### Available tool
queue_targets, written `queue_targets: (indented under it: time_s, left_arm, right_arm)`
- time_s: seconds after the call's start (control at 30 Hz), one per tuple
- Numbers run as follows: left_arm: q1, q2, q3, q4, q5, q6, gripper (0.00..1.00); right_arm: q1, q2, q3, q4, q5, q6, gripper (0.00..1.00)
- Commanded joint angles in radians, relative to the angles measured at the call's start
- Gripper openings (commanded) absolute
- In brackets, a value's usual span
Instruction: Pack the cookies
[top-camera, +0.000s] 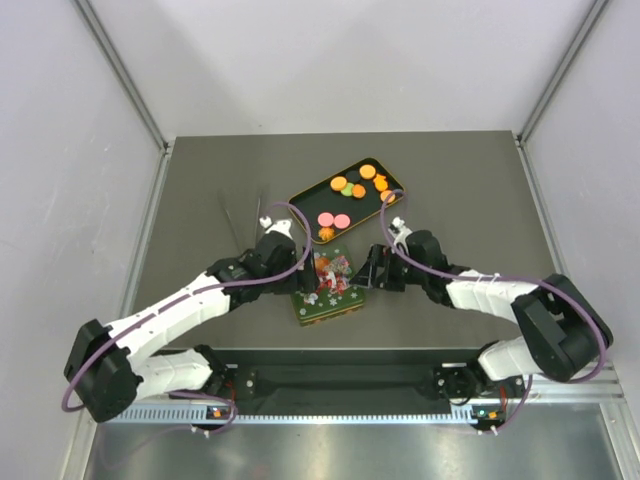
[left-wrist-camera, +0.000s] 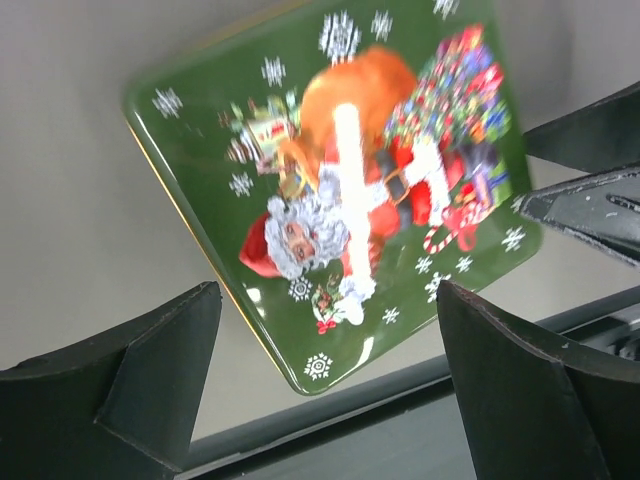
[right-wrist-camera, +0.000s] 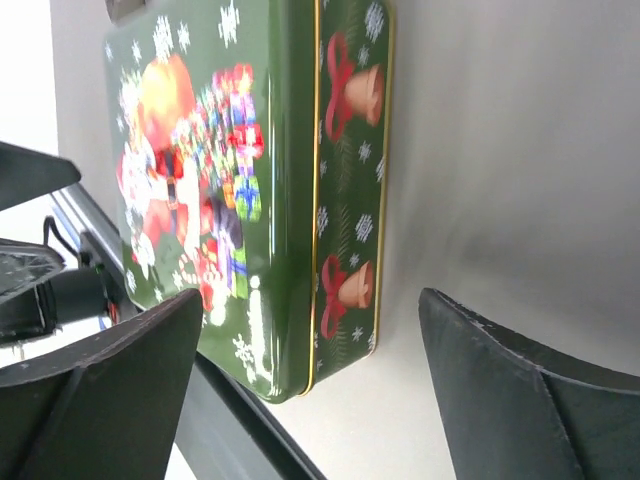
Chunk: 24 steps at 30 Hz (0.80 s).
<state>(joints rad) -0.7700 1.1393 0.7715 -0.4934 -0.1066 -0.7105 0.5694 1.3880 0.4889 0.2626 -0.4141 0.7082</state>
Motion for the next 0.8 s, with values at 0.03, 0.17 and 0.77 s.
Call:
queue_targets:
  time_s: [0.03,0.17,0.77]
  left_arm:
    - [0.04,-0.042,0.054,-0.01,0.016,0.051,0.94]
    - [0.136,-0.067,0.089,-0.016,0.05,0.095,0.93]
    - [0.305,-0.088,0.232,0.064,0.202,0.215,0.93]
  right_arm:
    - [-0.061,-0.07,0.074,-0.06,-0.037,-0.062,0.93]
    - [-0.135,-0.113,0.112,-0.102,-0.054,-0.085,1.0]
    - [-0.336,-0.267,0.375,-0.356,0.093,-0.203,1.0]
